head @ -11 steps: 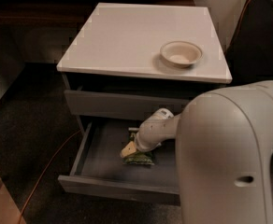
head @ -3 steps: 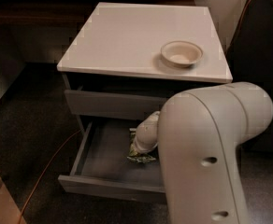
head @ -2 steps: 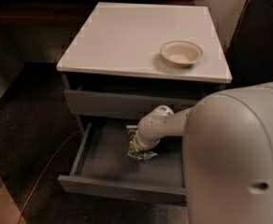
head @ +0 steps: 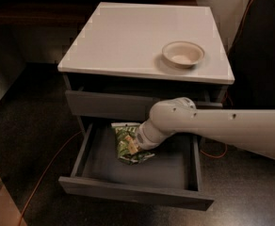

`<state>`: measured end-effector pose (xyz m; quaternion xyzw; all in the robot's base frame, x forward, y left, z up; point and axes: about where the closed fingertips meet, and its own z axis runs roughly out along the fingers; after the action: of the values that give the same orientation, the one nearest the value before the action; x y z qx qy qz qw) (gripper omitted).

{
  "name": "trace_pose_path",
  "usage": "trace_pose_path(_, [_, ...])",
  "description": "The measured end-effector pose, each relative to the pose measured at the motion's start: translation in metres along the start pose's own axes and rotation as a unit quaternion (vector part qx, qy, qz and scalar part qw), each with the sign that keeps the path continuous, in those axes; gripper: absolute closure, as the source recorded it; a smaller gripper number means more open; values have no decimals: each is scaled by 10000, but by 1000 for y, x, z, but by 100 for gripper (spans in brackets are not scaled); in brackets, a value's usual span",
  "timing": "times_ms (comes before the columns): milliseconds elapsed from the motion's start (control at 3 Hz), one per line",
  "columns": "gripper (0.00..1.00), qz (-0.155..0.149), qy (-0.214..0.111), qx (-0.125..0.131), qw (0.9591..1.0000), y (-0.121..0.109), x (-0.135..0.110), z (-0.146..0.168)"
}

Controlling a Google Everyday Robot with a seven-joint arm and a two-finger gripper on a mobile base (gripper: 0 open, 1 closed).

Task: Pick green jalapeno chip bag from middle drawer and place on counter

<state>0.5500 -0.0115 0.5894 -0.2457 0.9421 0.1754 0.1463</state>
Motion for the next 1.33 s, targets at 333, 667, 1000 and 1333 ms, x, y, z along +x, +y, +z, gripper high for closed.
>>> trace_pose_path(333, [100, -508, -28, -550, 9972, 45, 7, -40])
trace_pose_path(667, [100, -1313, -142, -808, 9879, 79, 4, -87])
trace_pose_path(1000, [100, -2189, -331, -821, 9717, 100, -17, -139])
trace_pose_path(1333, [100, -2603, -515, -711, 9615, 108, -38, -172])
